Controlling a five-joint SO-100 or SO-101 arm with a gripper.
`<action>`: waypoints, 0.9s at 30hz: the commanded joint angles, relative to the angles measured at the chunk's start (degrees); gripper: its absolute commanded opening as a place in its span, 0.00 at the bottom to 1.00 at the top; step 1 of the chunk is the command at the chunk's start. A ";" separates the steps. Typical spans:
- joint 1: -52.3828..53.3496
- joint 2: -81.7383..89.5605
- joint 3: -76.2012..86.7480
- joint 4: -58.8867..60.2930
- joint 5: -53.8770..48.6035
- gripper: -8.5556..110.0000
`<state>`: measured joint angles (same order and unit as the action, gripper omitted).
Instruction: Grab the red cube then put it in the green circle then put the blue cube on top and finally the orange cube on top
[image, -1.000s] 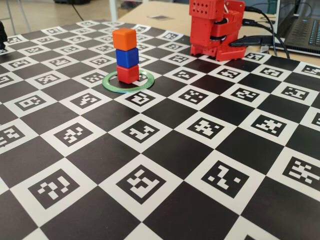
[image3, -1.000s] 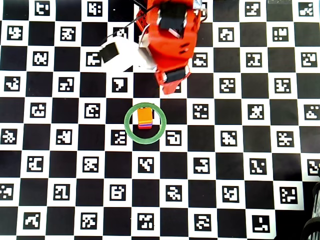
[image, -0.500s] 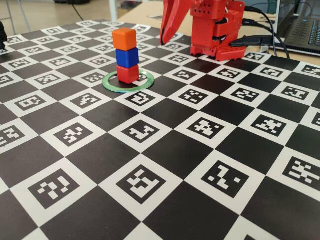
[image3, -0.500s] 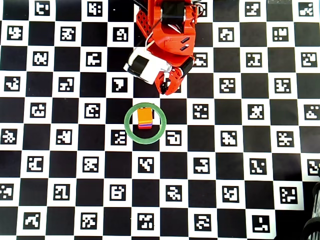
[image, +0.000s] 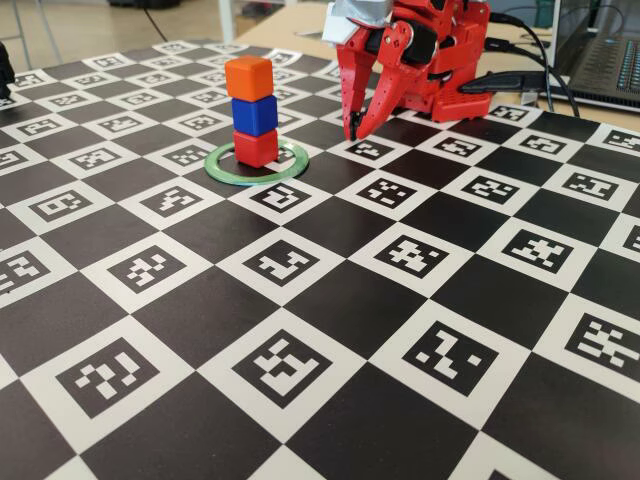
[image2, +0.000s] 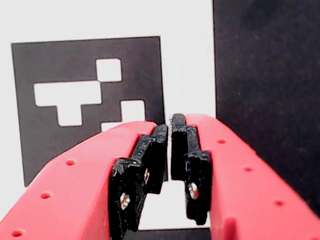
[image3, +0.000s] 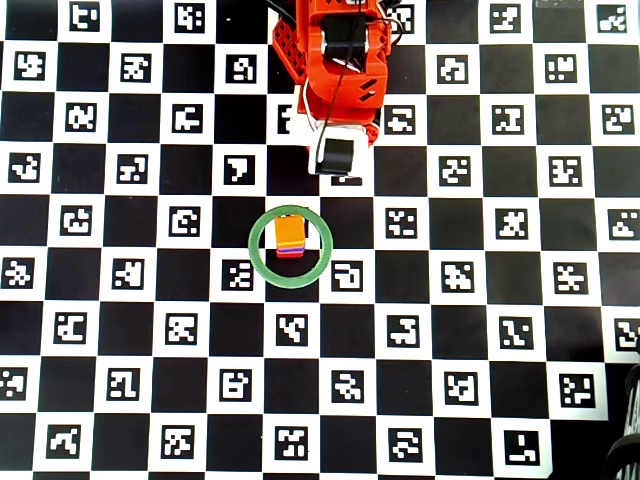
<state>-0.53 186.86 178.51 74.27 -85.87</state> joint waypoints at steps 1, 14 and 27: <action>0.53 2.02 1.32 2.72 -0.18 0.02; 2.46 5.54 3.08 4.31 -1.76 0.03; 2.46 5.54 3.08 4.31 -1.76 0.03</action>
<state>1.67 189.58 179.03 74.53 -87.36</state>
